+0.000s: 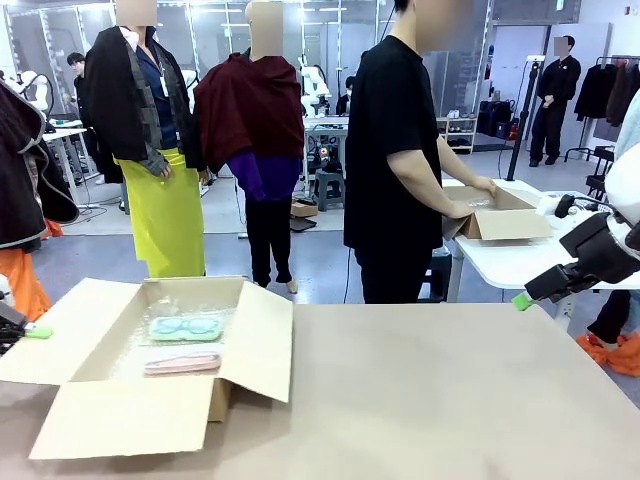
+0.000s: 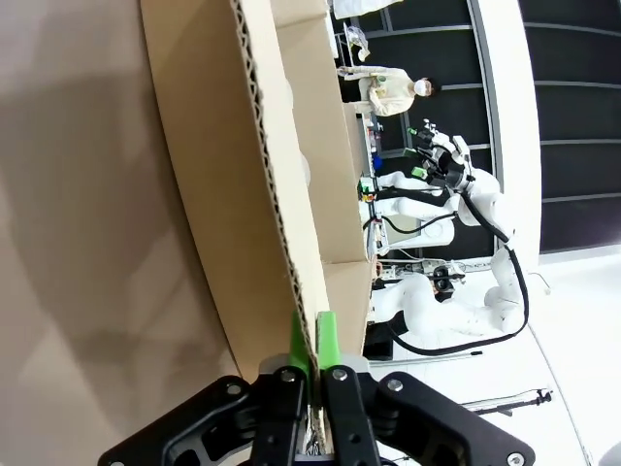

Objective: Pack the glasses set securely to prepare it for shipping.
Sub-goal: Position the Package Box on the left side of the table.

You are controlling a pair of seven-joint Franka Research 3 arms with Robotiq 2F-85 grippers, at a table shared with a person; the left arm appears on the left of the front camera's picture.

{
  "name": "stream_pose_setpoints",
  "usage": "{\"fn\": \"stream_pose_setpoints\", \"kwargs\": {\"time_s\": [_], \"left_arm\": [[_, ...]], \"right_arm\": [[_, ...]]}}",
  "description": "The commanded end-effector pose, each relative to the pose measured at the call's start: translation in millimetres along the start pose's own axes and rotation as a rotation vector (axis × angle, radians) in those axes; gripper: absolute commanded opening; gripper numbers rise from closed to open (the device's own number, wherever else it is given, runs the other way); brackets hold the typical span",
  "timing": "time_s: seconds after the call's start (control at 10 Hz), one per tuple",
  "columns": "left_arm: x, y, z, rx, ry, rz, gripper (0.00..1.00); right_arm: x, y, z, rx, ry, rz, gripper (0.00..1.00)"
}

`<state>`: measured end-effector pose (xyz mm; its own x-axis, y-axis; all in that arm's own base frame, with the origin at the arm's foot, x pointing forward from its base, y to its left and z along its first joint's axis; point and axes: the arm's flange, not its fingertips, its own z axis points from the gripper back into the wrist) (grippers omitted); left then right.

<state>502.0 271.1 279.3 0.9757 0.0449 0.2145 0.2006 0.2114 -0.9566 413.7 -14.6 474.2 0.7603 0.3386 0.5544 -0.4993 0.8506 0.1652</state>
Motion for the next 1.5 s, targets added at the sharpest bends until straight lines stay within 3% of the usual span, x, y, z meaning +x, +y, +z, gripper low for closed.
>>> {"fn": "stream_pose_setpoints", "kwargs": {"time_s": [0.0,0.3,0.6,0.7,0.8,0.9,1.0,1.1,1.3,1.4], "left_arm": [[6.5,3.4,39.3,0.001,0.048,0.036,0.04],[6.6,1.4,77.7,0.066,0.029,0.068,0.04],[9.8,2.1,79.4,0.095,0.001,0.07,0.04],[9.5,0.5,77.4,0.103,-0.001,0.069,0.27],[8.6,-2.0,77.2,0.12,-0.016,0.061,0.41],[7.6,-4.3,79.5,0.127,-0.028,0.056,0.64],[4.4,-9.5,81.0,0.153,-0.042,0.055,0.78],[0.8,-14.8,84.7,0.191,-0.06,0.052,1.0],[-10.0,-36.1,99.6,0.297,-0.142,0.021,1.0],[-19.2,-57.9,106.1,0.355,-0.181,-0.011,0.85]], "right_arm": [[0.0,2.1,0.4,-0.007,0.001,0.003,1.0],[0.0,2.1,0.4,-0.007,0.001,0.003,1.0],[0.0,2.1,0.4,-0.007,0.001,0.003,1.0],[0.0,2.1,0.4,-0.007,0.001,0.003,1.0],[0.0,2.1,0.4,-0.007,0.001,0.003,1.0],[0.0,2.1,0.4,-0.007,0.001,0.003,1.0],[0.0,2.1,0.4,-0.007,0.001,0.003,1.0],[0.0,2.1,0.4,-0.007,0.001,0.003,1.0],[0.0,2.1,0.4,-0.007,0.001,0.003,1.0],[0.0,2.1,0.4,-0.007,0.001,0.003,1.0]]}}
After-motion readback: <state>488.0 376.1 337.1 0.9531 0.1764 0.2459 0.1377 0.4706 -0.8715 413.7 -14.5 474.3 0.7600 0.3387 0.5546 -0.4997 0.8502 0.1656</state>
